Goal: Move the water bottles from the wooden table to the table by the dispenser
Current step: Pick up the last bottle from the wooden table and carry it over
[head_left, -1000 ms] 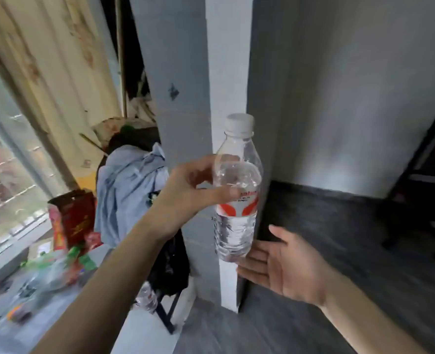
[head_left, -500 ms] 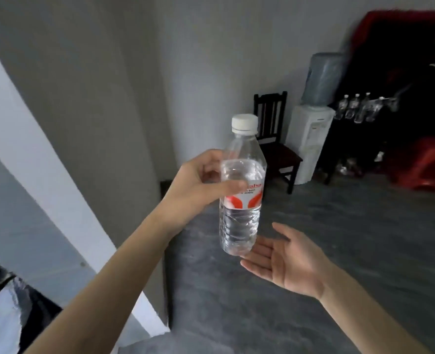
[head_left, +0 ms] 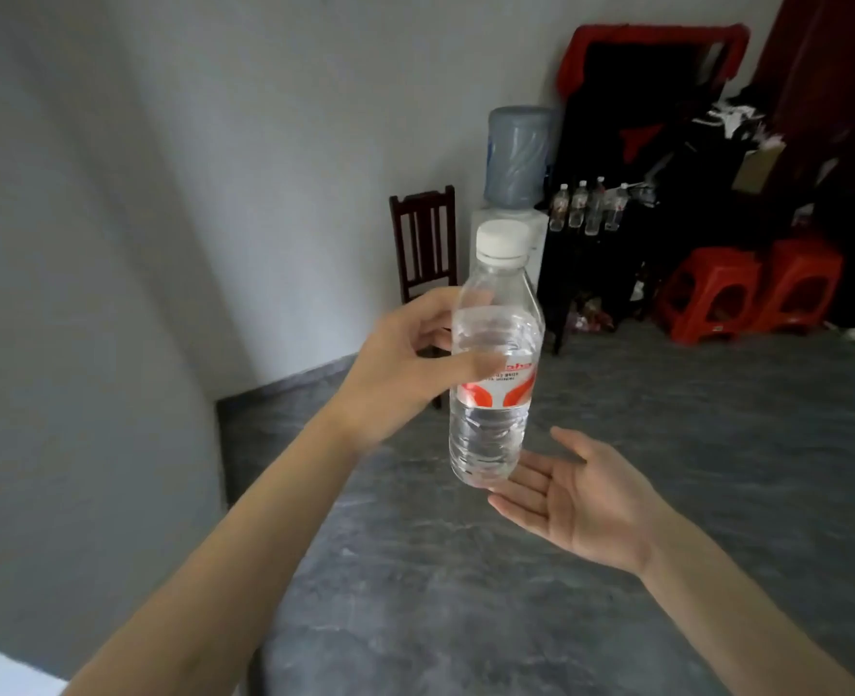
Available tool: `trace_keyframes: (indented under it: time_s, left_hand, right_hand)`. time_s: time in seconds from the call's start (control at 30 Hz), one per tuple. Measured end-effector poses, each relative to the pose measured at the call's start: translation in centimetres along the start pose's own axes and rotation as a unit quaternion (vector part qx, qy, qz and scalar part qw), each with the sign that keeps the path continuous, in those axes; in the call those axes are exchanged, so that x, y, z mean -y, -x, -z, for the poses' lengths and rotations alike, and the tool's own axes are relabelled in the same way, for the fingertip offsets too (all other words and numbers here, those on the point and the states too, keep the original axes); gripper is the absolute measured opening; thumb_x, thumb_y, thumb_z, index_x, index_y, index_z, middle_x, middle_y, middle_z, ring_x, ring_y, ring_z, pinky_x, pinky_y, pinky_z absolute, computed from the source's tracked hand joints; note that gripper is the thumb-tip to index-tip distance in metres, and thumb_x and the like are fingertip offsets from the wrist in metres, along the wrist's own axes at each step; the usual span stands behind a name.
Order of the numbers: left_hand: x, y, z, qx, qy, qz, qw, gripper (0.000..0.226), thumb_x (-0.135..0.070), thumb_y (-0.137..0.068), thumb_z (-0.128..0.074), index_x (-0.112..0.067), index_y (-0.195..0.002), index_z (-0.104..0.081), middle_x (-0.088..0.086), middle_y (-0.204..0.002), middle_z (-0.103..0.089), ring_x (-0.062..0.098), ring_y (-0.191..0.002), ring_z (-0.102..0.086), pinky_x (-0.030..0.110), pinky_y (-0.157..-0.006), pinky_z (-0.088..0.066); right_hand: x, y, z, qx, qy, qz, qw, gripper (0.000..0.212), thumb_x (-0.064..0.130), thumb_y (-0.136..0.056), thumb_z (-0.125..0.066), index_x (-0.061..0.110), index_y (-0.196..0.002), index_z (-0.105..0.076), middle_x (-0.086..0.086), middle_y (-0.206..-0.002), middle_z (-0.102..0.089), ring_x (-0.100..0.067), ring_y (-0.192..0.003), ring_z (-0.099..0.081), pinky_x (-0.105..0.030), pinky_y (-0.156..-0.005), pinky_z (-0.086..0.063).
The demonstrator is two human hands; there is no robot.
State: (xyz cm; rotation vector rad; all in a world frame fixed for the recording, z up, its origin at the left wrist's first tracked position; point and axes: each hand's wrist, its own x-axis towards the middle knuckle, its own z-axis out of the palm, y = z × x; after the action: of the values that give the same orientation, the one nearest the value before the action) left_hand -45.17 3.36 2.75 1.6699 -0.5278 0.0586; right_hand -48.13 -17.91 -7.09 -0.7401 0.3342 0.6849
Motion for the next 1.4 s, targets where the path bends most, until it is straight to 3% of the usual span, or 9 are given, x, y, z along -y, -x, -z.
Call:
trace_keyframes:
  time_s: [0.17,0.3,0.43,0.6,0.73,0.9,1.07,1.27,1.4]
  left_hand:
    - [2.6,-4.3,-0.8,0.034,-0.022,-0.012,0.999,0.049,-0.033,-0.069,-0.083,-0.038,-0.115,-0.069,-0.009,-0.108,-0.077,0.013,-0.106,-0.071,0.027,-0.096,-0.054]
    - [5.9,-8.5,-0.1,0.039,-0.011,-0.016,0.999,0.050,-0.034,-0.068,-0.085,-0.043,-0.115,-0.070,-0.007,-0.110,-0.077,0.019,-0.109,-0.071,0.041,-0.102,-0.054]
    - [9.1,-14.1,1.4,0.047,-0.008,-0.010,0.999,0.050,-0.036,-0.066,-0.086,-0.050,-0.112,-0.072,-0.009,-0.110,-0.077,0.018,-0.109,-0.070,0.044,-0.103,-0.053]
    - [12.2,-22.3,4.1,0.060,-0.022,-0.011,0.998,0.059,-0.039,-0.066,-0.086,-0.037,-0.122,-0.069,-0.007,-0.114,-0.076,0.018,-0.112,-0.070,0.051,-0.104,-0.052]
    - [14.0,-28.0,6.0,0.076,-0.031,-0.016,0.996,0.058,-0.042,-0.066,-0.084,-0.036,-0.122,-0.069,-0.010,-0.113,-0.077,0.014,-0.110,-0.070,0.047,-0.103,-0.053]
    - [15.8,-34.3,6.0,0.091,-0.032,-0.023,0.995,0.049,-0.043,-0.069,-0.084,-0.042,-0.115,-0.070,-0.009,-0.110,-0.077,0.013,-0.102,-0.072,0.040,-0.099,-0.056]
    - [17.9,-40.2,4.7,0.100,-0.025,-0.022,0.994,0.054,-0.042,-0.067,-0.088,-0.042,-0.117,-0.069,-0.011,-0.111,-0.077,0.011,-0.101,-0.072,0.038,-0.098,-0.058]
    - [20.2,-48.1,0.6,0.110,-0.015,-0.019,0.994,0.058,-0.050,-0.065,-0.084,-0.039,-0.120,-0.068,-0.011,-0.112,-0.077,0.011,-0.102,-0.072,0.025,-0.093,-0.057]
    - [21.7,-54.1,-3.3,0.103,-0.008,-0.016,0.995,0.060,-0.052,-0.065,-0.081,-0.038,-0.122,-0.068,-0.010,-0.115,-0.076,0.013,-0.107,-0.071,0.028,-0.096,-0.057]
  right_hand:
    - [3.0,-3.2,1.4,-0.037,-0.015,0.006,0.999,0.060,0.042,-0.101,-0.036,-0.006,-0.132,-0.055,-0.025,-0.129,-0.063,-0.039,-0.114,-0.065,-0.048,-0.095,-0.055]
    - [5.4,-7.0,2.1,-0.072,-0.020,0.008,0.997,0.057,0.040,-0.101,-0.037,-0.006,-0.127,-0.059,-0.025,-0.124,-0.067,-0.038,-0.106,-0.069,-0.051,-0.086,-0.058]
    - [9.0,-11.8,2.1,-0.097,-0.029,0.012,0.995,0.056,0.040,-0.101,-0.037,-0.006,-0.125,-0.060,-0.024,-0.121,-0.068,-0.036,-0.098,-0.073,-0.050,-0.084,-0.057]
    - [14.6,-18.0,1.1,-0.100,-0.035,0.033,0.994,0.056,0.039,-0.101,-0.037,-0.006,-0.124,-0.060,-0.022,-0.119,-0.070,-0.034,-0.095,-0.073,-0.045,-0.084,-0.057]
    - [18.5,-21.9,0.7,-0.092,-0.049,0.039,0.994,0.057,0.040,-0.100,-0.037,-0.007,-0.123,-0.061,-0.024,-0.123,-0.067,-0.035,-0.102,-0.072,-0.045,-0.091,-0.056]
    - [22.9,-25.1,1.2,-0.105,-0.063,0.052,0.991,0.056,0.039,-0.099,-0.038,-0.006,-0.123,-0.061,-0.023,-0.119,-0.069,-0.034,-0.097,-0.073,-0.043,-0.082,-0.060]
    - [27.7,-27.4,3.5,-0.107,-0.065,0.066,0.990,0.060,0.042,-0.101,-0.034,-0.005,-0.127,-0.060,-0.022,-0.126,-0.066,-0.034,-0.110,-0.069,-0.043,-0.088,-0.056]
    - [35.0,-29.9,7.8,-0.102,-0.061,0.075,0.990,0.058,0.041,-0.100,-0.035,-0.003,-0.130,-0.058,-0.021,-0.127,-0.066,-0.032,-0.112,-0.068,-0.040,-0.085,-0.058]
    - [41.6,-31.2,11.6,-0.097,-0.068,0.079,0.990,0.056,0.040,-0.100,-0.036,-0.002,-0.130,-0.057,-0.021,-0.125,-0.067,-0.031,-0.108,-0.070,-0.041,-0.082,-0.061]
